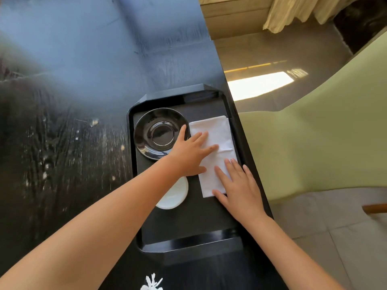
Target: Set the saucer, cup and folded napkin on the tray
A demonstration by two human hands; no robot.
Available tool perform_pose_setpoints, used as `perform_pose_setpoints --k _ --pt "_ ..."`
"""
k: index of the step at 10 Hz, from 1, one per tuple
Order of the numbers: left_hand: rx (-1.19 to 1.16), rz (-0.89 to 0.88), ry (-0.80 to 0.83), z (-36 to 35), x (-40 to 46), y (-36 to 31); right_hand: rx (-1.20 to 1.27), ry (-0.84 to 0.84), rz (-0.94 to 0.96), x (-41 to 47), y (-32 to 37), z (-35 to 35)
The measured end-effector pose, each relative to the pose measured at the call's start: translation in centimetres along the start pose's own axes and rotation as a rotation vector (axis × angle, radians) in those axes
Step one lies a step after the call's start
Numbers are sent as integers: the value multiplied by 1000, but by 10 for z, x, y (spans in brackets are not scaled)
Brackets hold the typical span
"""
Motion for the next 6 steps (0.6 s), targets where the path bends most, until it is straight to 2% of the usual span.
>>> perform_pose_setpoints --k 3,5,6 --pt "-56 9 -11 2 1 6 -2 25 6 8 3 3" --pt "-95 30 31 13 -8 3 2 139 41 11 5 2" --pt "-150 72 -27 32 -27 8 -2 163 31 21 4 24"
Point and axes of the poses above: each hand's wrist, its own x-axis towards the middle knuckle, its own z-axis out of the back of the hand, y = z × x, the point moved 8 cm from there along x, towards the middle knuckle, and after that the axes turned 10 degrees about -x, right-handed, at the moved point
